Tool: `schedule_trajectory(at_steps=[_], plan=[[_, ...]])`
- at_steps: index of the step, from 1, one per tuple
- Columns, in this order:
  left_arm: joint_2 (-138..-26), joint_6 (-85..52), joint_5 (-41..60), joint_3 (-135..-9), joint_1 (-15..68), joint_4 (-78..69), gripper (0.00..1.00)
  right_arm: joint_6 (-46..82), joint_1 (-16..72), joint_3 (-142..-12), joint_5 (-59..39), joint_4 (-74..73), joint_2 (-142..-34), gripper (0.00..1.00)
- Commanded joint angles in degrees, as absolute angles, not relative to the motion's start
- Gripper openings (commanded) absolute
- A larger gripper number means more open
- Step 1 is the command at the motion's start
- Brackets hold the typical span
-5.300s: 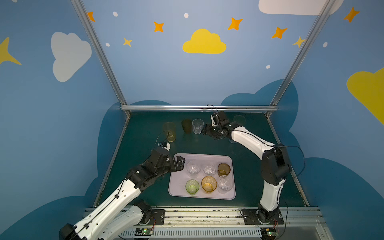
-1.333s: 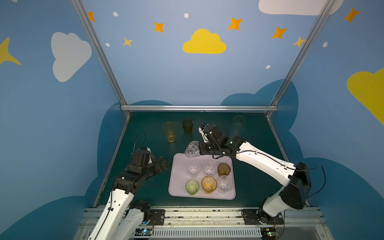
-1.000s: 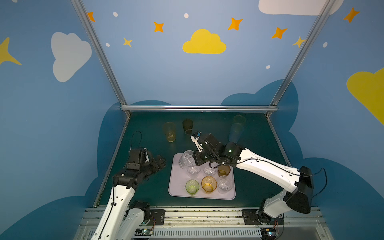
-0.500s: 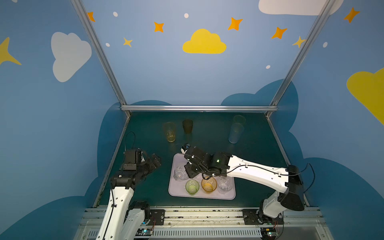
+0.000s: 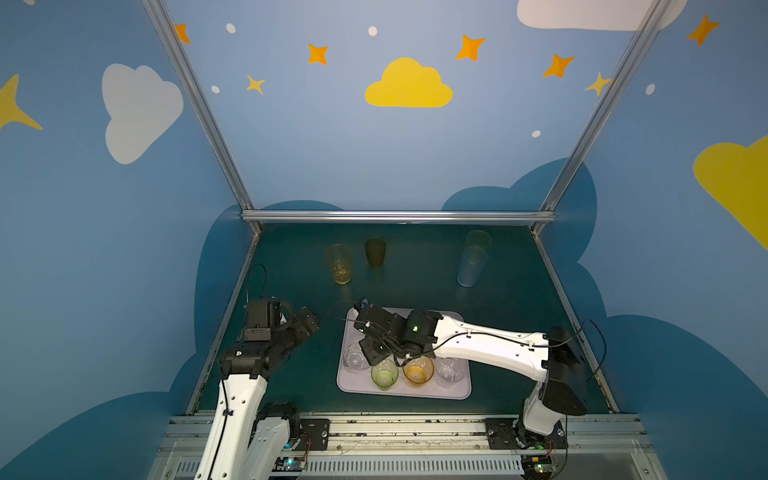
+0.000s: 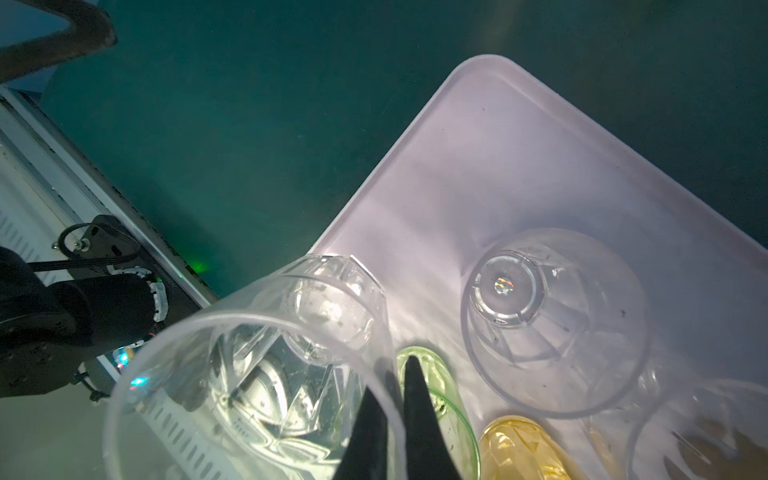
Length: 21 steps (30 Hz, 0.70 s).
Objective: Place the glasses into the tray
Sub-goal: 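Carry the clear faceted glass over the tray with the right gripper, then lower the clear faceted glass onto the tray beside the green glass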
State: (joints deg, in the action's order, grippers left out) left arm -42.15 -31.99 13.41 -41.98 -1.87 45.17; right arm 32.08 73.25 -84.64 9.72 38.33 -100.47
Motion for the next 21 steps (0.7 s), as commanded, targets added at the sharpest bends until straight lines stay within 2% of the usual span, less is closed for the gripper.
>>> schedule_trajectory(at_steps=[1,21], plan=[[-41.68,-32.08,12.87,-41.57,-2.12,45.10,1.00,33.90,73.71,-86.85,8.90,36.41,-101.83,0.00],[-41.66,-31.78,13.78,-41.48,-2.11,44.91,1.00,35.73,74.18,-89.65,8.06,39.81,-109.59,0.00]])
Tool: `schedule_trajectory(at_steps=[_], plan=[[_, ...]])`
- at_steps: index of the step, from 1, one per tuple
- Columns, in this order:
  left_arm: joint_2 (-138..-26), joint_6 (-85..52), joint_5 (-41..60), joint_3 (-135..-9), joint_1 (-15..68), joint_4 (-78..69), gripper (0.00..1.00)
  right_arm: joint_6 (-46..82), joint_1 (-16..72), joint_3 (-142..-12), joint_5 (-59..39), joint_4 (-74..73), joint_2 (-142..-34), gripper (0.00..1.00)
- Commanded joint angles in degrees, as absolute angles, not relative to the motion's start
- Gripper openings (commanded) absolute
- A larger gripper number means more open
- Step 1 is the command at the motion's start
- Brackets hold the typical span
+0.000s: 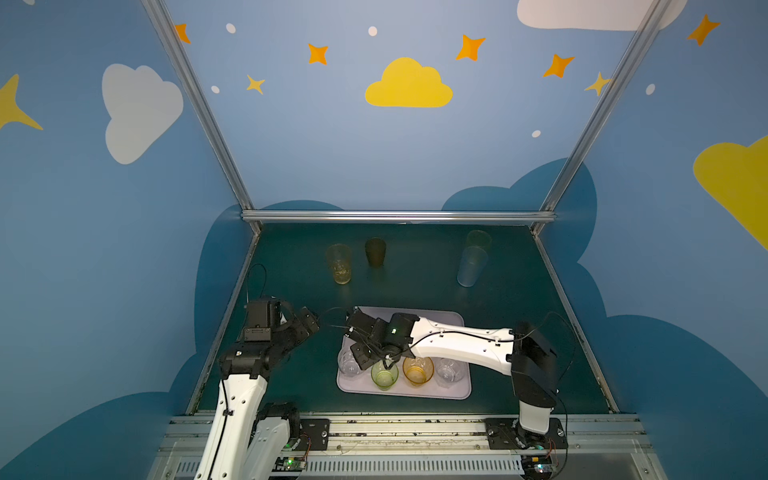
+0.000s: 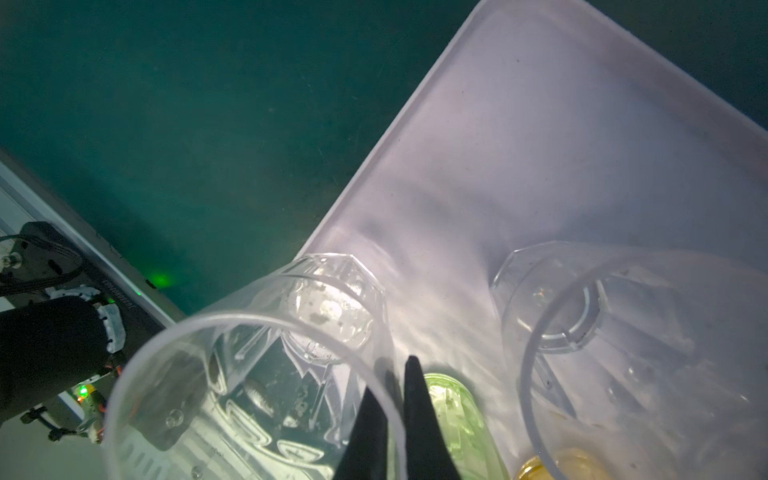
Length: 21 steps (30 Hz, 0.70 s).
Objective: Place the glasses into the tray
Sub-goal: 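Lower the clear faceted glass onto the tray beside the green glass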
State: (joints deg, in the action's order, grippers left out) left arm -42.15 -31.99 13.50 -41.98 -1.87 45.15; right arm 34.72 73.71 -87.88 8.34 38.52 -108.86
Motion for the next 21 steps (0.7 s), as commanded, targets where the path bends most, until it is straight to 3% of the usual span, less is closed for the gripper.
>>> schedule_trajectory(at_steps=[1,19,21], plan=[[-41.65,-31.72,13.80,-41.48,-2.11,44.85,1.00,35.85,74.32,-89.65,8.13,39.98,-109.69,0.00],[-41.92,-31.05,16.67,-41.08,-2.01,43.95,1.00,36.34,75.08,-90.60,9.49,42.47,-111.70,0.00],[-41.81,-30.97,16.78,-41.07,-2.03,43.86,1.00,36.52,75.06,-90.96,10.36,42.73,-111.64,0.10]])
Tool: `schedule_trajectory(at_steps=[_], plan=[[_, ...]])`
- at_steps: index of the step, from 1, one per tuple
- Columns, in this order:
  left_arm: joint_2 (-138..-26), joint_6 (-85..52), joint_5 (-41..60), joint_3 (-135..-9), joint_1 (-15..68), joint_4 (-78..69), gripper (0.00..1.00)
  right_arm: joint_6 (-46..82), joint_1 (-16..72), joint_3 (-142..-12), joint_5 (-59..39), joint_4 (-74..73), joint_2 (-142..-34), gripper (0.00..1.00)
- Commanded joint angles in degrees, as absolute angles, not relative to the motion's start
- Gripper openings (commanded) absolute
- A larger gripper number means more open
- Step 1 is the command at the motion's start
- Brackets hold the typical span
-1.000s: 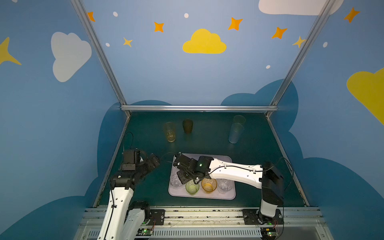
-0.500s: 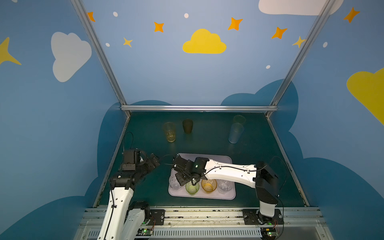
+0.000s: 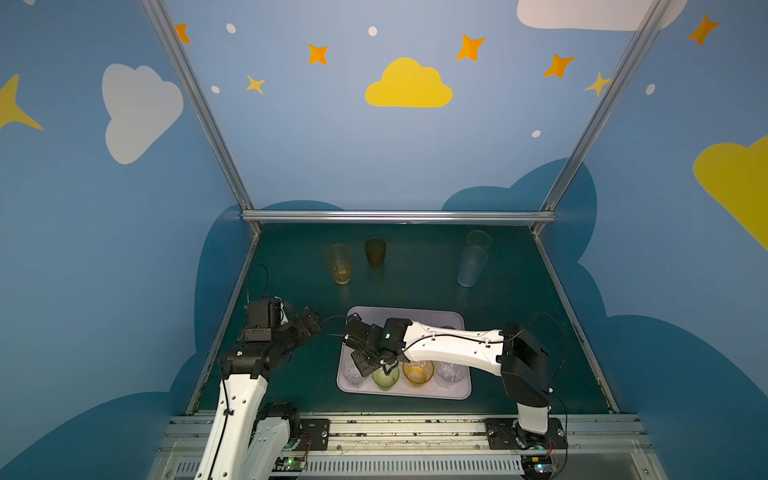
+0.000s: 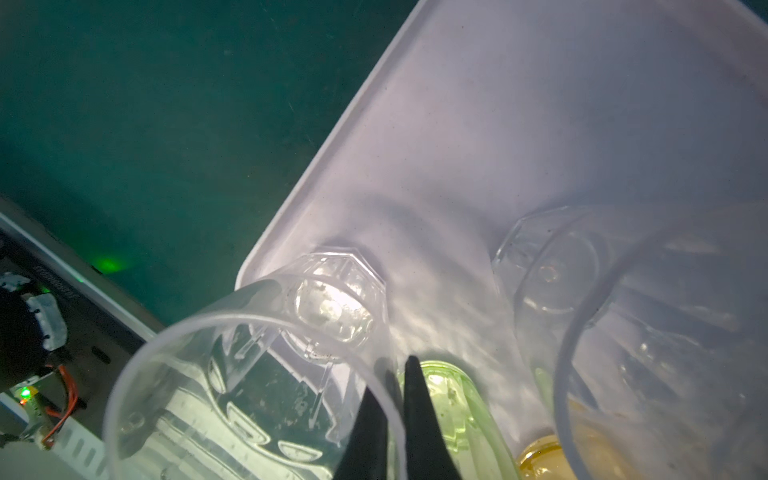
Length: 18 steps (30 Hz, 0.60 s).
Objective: Place the glasses into the tray
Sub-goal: 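Lower the clear faceted glass onto the tray beside the green glass, then open the right gripper and draw back while the left reaches farther out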
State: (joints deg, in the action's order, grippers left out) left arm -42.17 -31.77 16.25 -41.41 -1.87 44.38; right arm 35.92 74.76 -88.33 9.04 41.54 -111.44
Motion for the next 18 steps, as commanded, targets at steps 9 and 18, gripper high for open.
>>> schedule_trajectory(at_steps=[9,18], plan=[[-41.50,-30.58,17.45,-41.04,-2.06,43.53,1.00,35.62,74.98,-93.59,10.89,43.75,-110.44,0.39],[-41.14,-29.54,21.36,-40.44,-2.08,41.67,1.00,35.07,72.69,-93.08,13.17,44.03,-103.37,0.58]])
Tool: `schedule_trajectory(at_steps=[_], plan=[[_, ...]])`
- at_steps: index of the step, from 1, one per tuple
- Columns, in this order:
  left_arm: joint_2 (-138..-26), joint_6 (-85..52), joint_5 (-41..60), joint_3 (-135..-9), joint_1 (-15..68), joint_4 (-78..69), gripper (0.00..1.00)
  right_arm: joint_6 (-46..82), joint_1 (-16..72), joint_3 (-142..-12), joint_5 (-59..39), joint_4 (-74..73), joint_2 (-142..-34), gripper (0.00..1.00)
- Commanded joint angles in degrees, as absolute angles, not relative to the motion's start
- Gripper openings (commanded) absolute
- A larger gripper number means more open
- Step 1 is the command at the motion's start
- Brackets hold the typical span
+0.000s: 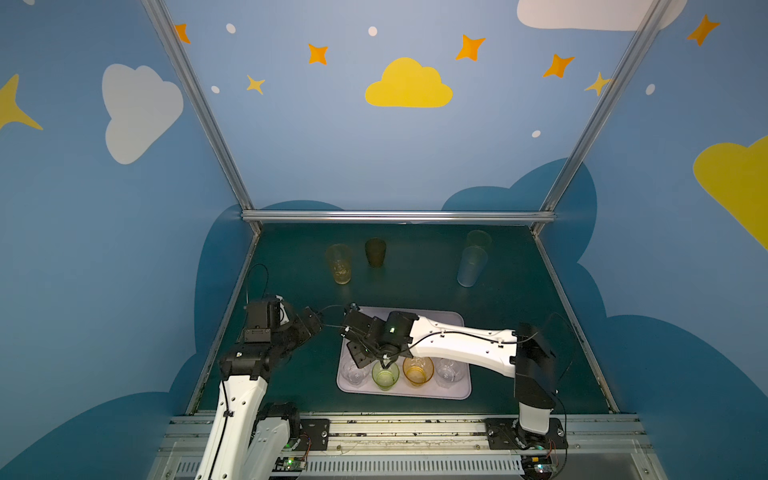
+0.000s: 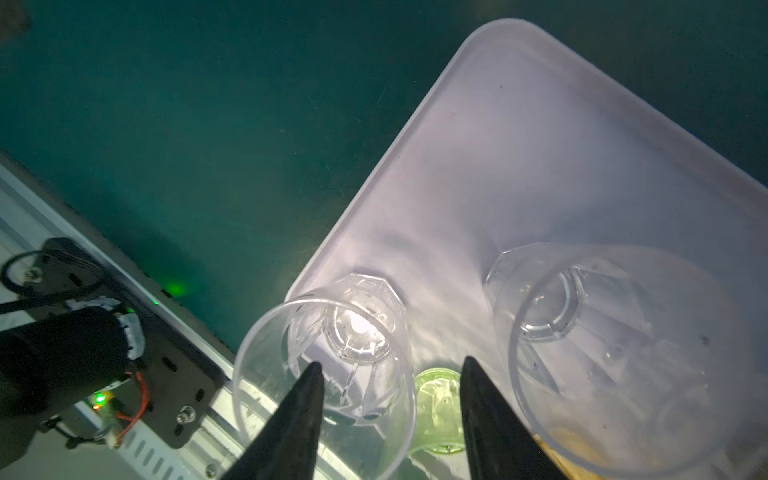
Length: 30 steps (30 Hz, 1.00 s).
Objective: Place the glasses into the tray
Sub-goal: 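Open the right gripper and draw back while the left reaches farther out, then position the left gripper above the brown textured glass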
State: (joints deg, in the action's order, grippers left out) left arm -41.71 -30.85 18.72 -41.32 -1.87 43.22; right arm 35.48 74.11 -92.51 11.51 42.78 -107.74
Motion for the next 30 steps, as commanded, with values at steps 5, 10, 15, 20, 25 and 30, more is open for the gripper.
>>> schedule_trajectory(at_steps=[5,10,15,20,25,30], plan=[[-41.40,-28.37,27.00,-39.82,-2.03,37.62,1.00,33.98,69.83,-92.18,13.19,43.93,-99.08,0.73],[-41.65,-29.28,26.92,-40.08,-1.93,35.46,1.00,33.79,66.17,-89.25,12.84,42.94,-94.29,0.82],[-43.70,-31.32,26.27,-41.44,1.13,32.49,1.00,33.75,62.55,-84.31,12.15,40.78,-88.11,0.85],[-49.92,-31.25,17.14,-46.18,10.13,30.75,0.99,33.49,60.59,-76.00,12.12,37.16,-79.32,0.86],[-59.71,-33.05,11.69,-52.47,15.27,28.28,0.93,34.75,59.08,-64.96,11.61,31.95,-68.55,0.87],[-69.18,-34.31,5.34,-59.28,19.50,25.48,0.86,35.77,58.02,-55.91,13.59,30.33,-56.80,0.88]])
